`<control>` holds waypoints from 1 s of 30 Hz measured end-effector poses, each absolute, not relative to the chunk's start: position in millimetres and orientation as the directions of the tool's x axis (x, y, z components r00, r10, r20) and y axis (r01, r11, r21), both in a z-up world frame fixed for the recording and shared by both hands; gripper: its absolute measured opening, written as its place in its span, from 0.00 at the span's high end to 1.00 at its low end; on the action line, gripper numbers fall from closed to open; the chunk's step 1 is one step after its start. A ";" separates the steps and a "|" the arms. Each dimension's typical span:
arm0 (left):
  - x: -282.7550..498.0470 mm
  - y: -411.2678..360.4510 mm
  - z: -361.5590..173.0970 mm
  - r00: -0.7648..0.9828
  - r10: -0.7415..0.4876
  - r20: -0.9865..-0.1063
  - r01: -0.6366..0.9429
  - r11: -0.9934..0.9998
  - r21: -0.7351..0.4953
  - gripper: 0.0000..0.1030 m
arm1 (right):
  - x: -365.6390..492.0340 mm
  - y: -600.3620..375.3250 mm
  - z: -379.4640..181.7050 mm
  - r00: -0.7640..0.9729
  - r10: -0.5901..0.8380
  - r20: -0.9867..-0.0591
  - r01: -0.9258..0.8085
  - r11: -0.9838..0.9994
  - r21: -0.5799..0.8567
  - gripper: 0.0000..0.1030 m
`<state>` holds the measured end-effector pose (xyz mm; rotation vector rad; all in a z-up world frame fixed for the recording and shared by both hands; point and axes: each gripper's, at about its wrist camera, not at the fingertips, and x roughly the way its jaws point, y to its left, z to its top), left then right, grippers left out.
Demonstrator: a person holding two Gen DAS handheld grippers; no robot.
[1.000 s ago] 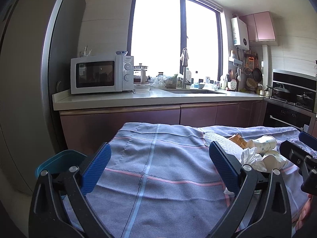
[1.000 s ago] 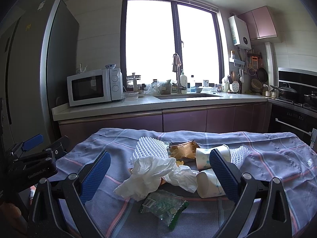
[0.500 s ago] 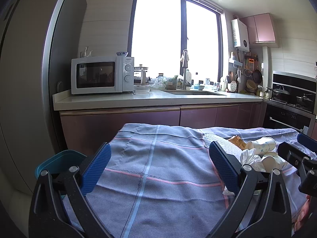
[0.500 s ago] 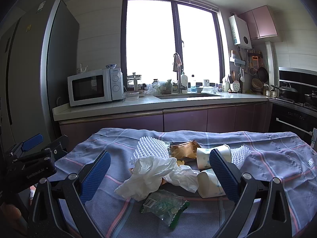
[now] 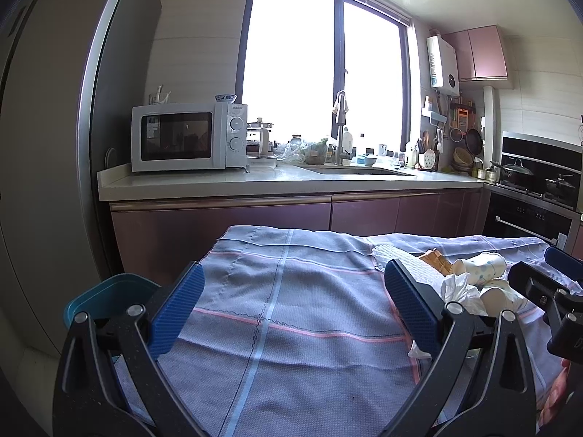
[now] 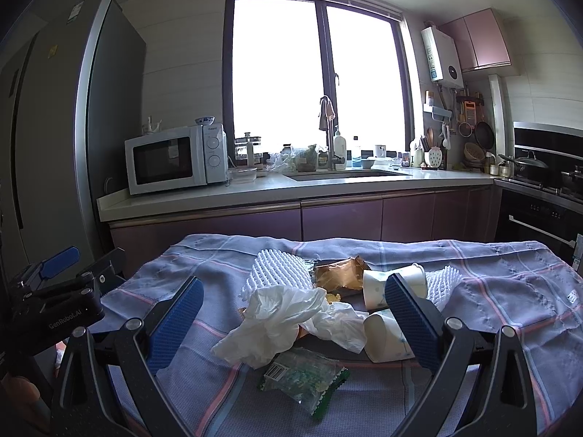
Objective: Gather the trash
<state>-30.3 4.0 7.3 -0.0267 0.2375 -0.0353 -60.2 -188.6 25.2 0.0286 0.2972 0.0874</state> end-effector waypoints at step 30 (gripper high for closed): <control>-26.7 -0.1 1.9 0.967 -0.048 -0.250 0.041 0.999 -0.031 0.05 | -57.0 -193.0 21.1 0.946 0.105 -0.307 -0.091 0.994 0.059 0.07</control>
